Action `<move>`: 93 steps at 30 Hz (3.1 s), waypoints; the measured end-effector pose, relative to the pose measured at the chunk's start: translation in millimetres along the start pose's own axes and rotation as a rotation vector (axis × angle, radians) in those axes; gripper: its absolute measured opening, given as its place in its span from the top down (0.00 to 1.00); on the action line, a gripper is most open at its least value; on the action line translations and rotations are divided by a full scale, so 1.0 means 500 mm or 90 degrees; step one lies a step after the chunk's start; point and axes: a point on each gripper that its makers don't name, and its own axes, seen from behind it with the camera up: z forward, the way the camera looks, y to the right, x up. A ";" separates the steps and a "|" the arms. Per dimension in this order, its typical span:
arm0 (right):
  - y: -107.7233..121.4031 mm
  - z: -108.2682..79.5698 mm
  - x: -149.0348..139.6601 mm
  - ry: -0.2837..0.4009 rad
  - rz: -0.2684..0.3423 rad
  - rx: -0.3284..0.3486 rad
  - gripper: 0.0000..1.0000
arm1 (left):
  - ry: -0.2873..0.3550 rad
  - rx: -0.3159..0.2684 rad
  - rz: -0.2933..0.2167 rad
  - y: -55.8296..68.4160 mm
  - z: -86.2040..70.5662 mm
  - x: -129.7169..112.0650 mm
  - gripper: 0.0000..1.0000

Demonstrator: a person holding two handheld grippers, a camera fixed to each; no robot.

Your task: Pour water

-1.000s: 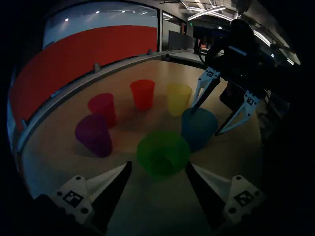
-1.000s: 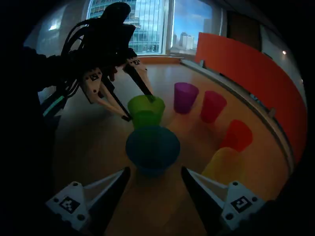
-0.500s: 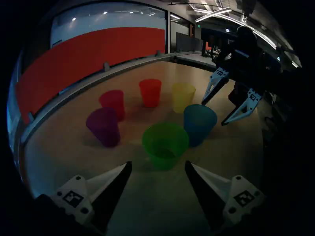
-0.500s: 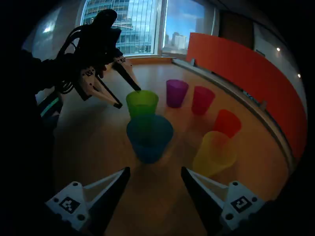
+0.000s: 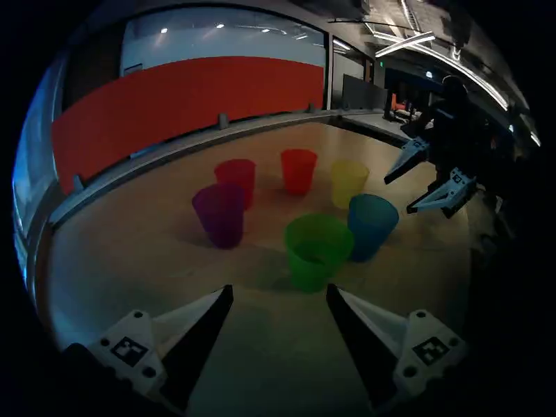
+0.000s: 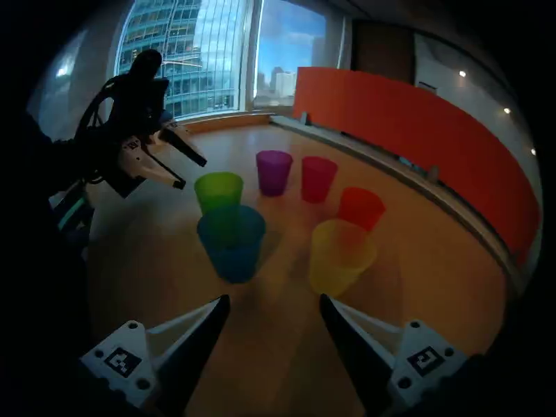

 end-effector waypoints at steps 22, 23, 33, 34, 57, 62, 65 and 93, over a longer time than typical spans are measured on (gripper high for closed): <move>0.191 -0.070 0.053 0.098 0.135 -0.225 0.00 | 0.129 0.159 -0.090 -0.133 -0.051 0.074 0.00; 0.198 -0.072 0.058 0.105 0.139 -0.234 0.00 | 0.136 0.167 -0.089 -0.137 -0.054 0.078 0.00; 0.258 -0.097 0.096 0.177 0.175 -0.336 0.00 | 0.215 0.231 -0.108 -0.171 -0.083 0.136 0.00; 0.264 -0.101 0.101 0.187 0.178 -0.347 0.00 | 0.224 0.239 -0.108 -0.174 -0.087 0.142 0.00; 0.335 -0.213 0.190 0.378 0.204 -0.538 0.00 | 0.371 0.361 -0.115 -0.213 -0.177 0.232 0.00; 0.336 -0.225 0.195 0.406 0.220 -0.546 0.00 | 0.388 0.385 -0.114 -0.218 -0.194 0.235 0.00; 0.333 -0.227 0.196 0.414 0.231 -0.537 0.00 | 0.398 0.397 -0.112 -0.222 -0.199 0.237 0.00; 0.318 -0.247 0.215 0.412 0.201 -0.557 0.00 | 0.399 0.460 -0.117 -0.248 -0.178 0.158 0.00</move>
